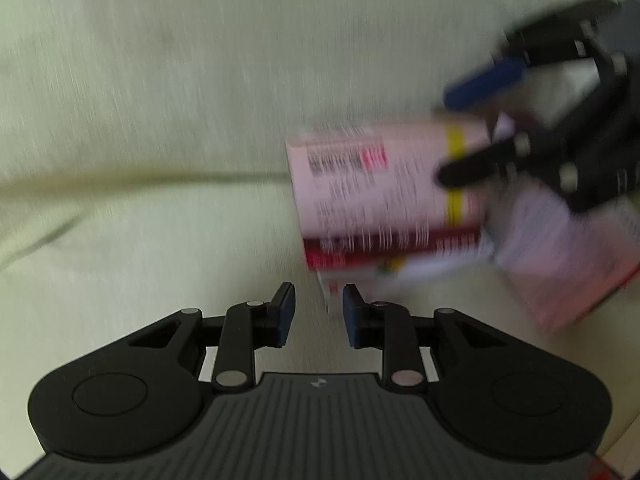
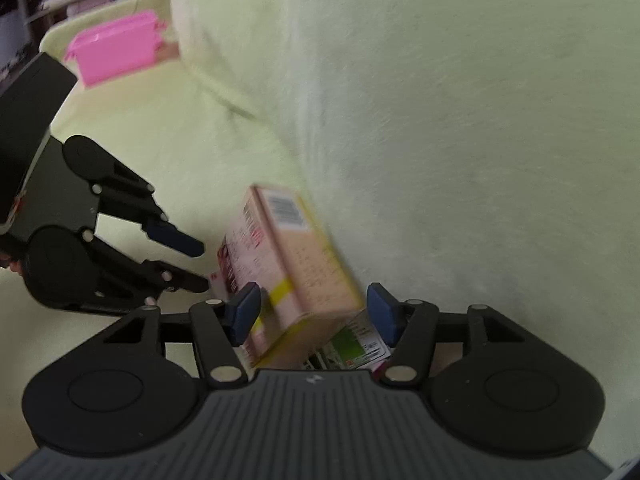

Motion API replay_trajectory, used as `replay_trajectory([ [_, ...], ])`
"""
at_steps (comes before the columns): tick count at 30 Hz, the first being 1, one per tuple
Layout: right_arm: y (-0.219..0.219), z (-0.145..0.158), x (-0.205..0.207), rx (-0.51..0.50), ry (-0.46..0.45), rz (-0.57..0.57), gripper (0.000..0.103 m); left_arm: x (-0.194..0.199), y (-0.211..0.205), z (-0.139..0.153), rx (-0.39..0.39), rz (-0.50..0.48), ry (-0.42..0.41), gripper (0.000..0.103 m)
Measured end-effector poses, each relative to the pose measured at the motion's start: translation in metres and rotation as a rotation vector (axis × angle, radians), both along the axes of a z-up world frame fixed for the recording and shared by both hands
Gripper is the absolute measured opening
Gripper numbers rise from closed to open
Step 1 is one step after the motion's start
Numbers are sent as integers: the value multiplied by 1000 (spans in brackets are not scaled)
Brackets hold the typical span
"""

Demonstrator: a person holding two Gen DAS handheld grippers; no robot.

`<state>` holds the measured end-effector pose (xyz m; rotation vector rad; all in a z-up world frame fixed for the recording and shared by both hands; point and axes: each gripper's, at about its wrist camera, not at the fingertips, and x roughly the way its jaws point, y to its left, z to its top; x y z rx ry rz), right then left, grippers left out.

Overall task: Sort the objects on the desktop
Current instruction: 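Move the right gripper to the pink box with red band, then close the right gripper on the pink box with red band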

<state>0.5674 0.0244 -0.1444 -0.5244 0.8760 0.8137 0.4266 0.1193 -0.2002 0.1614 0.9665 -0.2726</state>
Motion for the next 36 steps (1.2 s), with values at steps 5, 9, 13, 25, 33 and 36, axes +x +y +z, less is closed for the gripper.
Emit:
replay_trajectory([
  [5,-1,13,-36,-35,-83,89,43,-28,13,-3,-41,8,-11,31],
  [9,1,20,-58,-53,-104,130,36,-45,22,7,-45,-3,-45,31],
  [13,12,18,-61,-81,-139,109,45,-46,26,18,-42,-10,-83,31],
  [25,-4,4,4,3,9,-79,69,-28,31,12,-43,2,-79,32],
  [33,13,-22,-42,-78,8,149,32,-19,45,22,-81,37,-96,33],
  [36,16,-27,-64,-126,-18,211,29,-20,56,21,-106,55,-79,44],
])
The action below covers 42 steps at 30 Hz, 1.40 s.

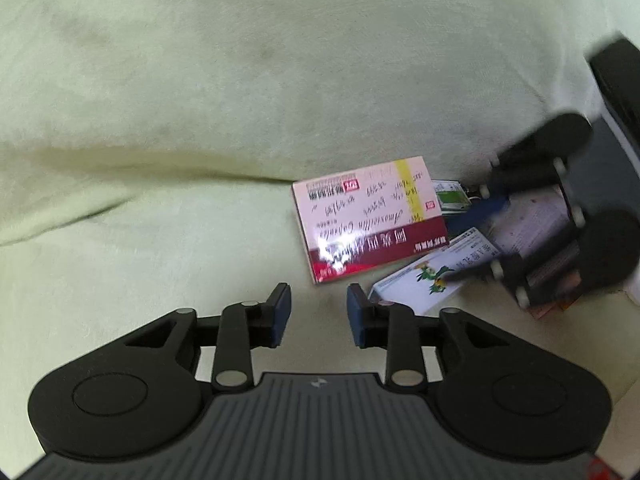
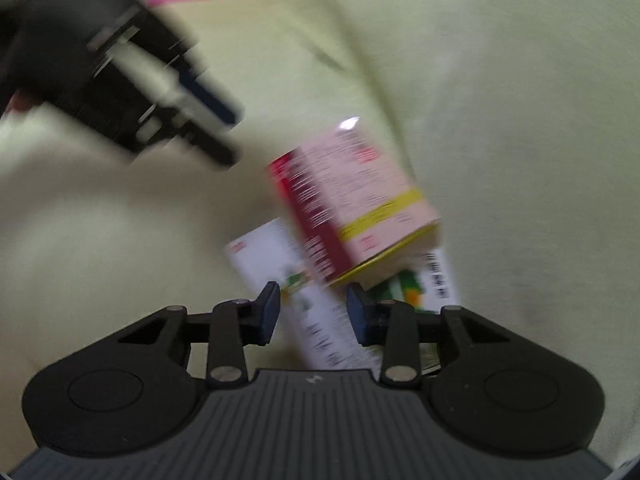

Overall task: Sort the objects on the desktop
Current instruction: 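Close the right gripper on the pink box with red band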

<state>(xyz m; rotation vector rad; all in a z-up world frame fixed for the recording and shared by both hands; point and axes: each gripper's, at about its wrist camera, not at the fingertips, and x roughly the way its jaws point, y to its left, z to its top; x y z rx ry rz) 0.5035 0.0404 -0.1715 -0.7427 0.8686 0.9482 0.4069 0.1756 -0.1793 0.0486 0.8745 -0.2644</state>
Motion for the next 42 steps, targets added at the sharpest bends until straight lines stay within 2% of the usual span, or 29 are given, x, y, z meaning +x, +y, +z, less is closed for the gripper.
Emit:
replay_trajectory([
  [2,-4,8,4,23,11,-78,30,4,9,-2,-46,20,20,48],
  [4,-12,17,21,85,74,-178,37,11,16,-1,-96,18,40,53],
  [5,-15,21,30,115,98,-215,45,16,17,-1,-112,16,40,58],
  [9,-21,28,60,177,115,-288,67,39,15,1,-164,-10,34,60],
  [12,-26,24,76,211,161,-317,68,59,9,-10,-190,-18,61,63],
  [15,-31,21,83,223,187,-312,67,62,2,-19,-193,-54,65,62],
  [17,-29,16,88,220,207,-288,67,56,-6,-18,-161,-72,34,59],
  [21,-20,7,98,211,253,-249,67,41,-27,-18,-10,-152,-22,60],
  [25,-8,3,98,161,229,-192,63,37,-31,-22,26,-171,-15,59],
  [28,-7,10,86,156,177,-124,54,28,-34,-25,71,-180,-23,56],
  [30,-5,17,71,153,126,-54,44,23,-32,-24,88,-174,-32,52],
  [35,3,25,29,87,27,127,35,7,-17,-15,101,-171,-64,48],
  [37,7,26,27,67,-17,117,44,5,-14,-15,113,-172,-62,48],
  [38,8,25,31,67,-35,97,61,5,-14,-16,123,-173,-59,48],
  [39,10,25,34,67,-53,78,68,6,-15,-17,136,-177,-56,47],
  [41,13,25,46,85,-34,58,69,7,-21,-19,153,-194,-58,46],
  [42,16,23,54,95,-11,51,76,8,-23,-20,159,-198,-60,46],
])
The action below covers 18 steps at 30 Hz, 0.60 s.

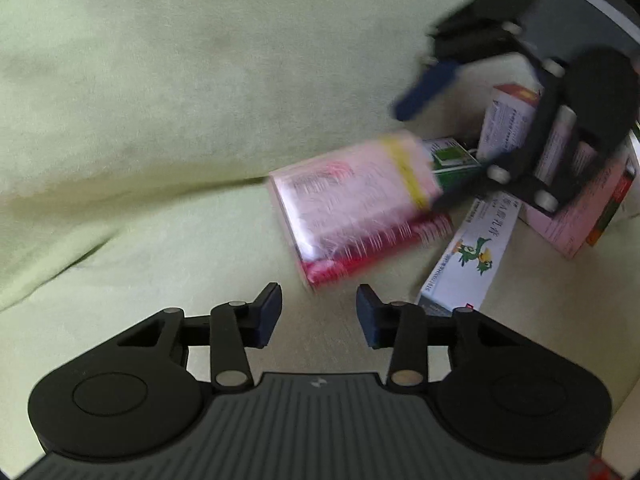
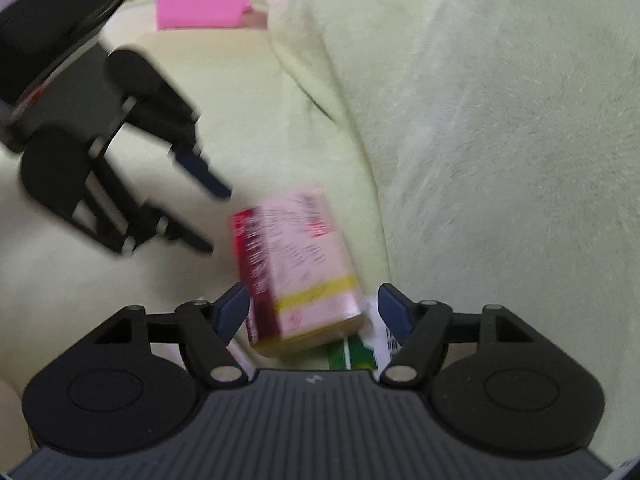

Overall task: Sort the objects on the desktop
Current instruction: 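Close the right gripper on the pink box with red band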

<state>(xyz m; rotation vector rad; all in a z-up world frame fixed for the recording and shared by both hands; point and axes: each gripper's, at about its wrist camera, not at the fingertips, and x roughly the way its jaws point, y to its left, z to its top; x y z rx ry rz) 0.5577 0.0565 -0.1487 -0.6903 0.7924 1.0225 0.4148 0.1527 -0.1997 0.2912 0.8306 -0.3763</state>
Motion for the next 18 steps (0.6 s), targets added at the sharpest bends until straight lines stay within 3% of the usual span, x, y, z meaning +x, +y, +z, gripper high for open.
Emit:
replay_trajectory([
  [6,15,-12,29,-6,100,-6,77,10,-4,-5,-6,18,-11,46],
  [9,15,-16,24,-35,82,25,77,8,5,-7,-21,37,-6,46],
  [13,23,-28,9,-130,-10,78,77,1,11,-11,-11,48,2,46],
  [18,31,-25,8,-112,-13,66,76,-13,23,-13,-21,83,23,46],
])
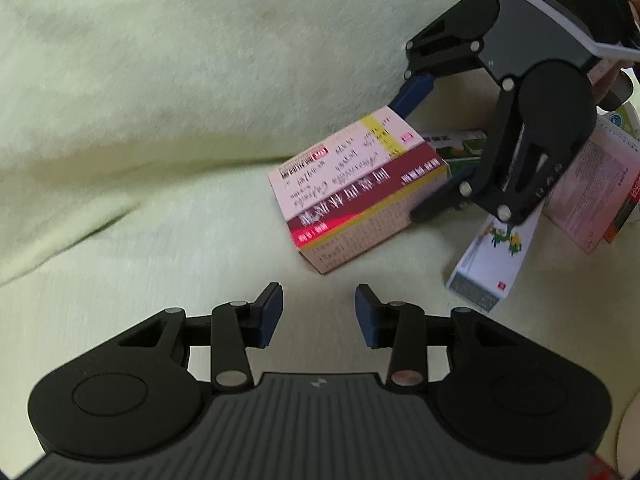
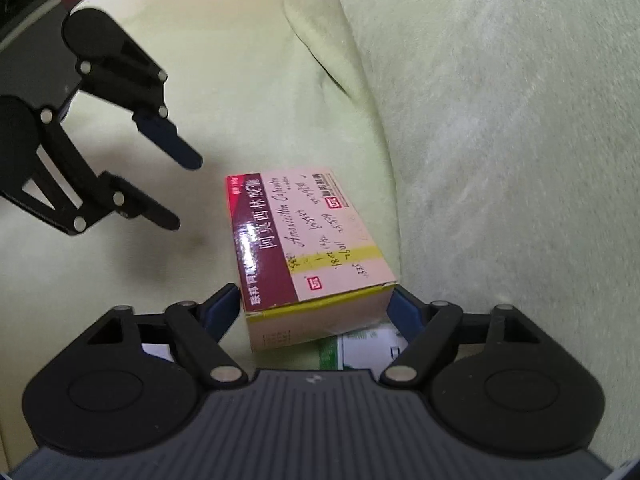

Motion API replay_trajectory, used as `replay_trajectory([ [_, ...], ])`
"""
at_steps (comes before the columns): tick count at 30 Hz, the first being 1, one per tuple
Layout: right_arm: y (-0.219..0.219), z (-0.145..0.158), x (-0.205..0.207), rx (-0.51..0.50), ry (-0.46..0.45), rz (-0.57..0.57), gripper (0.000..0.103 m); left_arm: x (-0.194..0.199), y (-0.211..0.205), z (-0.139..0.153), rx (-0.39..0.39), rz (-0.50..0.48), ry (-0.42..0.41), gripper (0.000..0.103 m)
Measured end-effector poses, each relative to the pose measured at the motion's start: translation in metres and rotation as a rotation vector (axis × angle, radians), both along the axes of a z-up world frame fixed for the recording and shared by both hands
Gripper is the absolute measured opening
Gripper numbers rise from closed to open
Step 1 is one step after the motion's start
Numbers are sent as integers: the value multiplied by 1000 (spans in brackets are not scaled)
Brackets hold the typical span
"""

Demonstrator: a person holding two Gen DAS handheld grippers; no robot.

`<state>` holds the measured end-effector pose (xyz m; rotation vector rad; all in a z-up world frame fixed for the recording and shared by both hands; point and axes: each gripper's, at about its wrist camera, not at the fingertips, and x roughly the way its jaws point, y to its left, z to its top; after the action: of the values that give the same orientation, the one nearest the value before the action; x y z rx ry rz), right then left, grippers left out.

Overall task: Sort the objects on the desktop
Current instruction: 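Close the right gripper on the pink box with red band, then lift the pink box and carry it toward the white bin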

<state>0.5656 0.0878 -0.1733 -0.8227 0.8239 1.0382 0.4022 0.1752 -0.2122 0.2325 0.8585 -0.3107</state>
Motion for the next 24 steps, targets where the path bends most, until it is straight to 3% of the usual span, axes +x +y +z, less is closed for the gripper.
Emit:
replay_trajectory([
  [4,-8,14,-15,2,-31,-11,75,-11,14,15,-17,10,0,46],
  [10,-21,58,-35,91,-22,-146,73,-24,18,40,-105,43,5,46],
  [16,-55,109,-51,230,75,-354,72,-57,4,86,-180,29,3,46],
  [24,-104,168,-104,521,230,-569,73,-120,-31,144,-203,-51,-63,46],
])
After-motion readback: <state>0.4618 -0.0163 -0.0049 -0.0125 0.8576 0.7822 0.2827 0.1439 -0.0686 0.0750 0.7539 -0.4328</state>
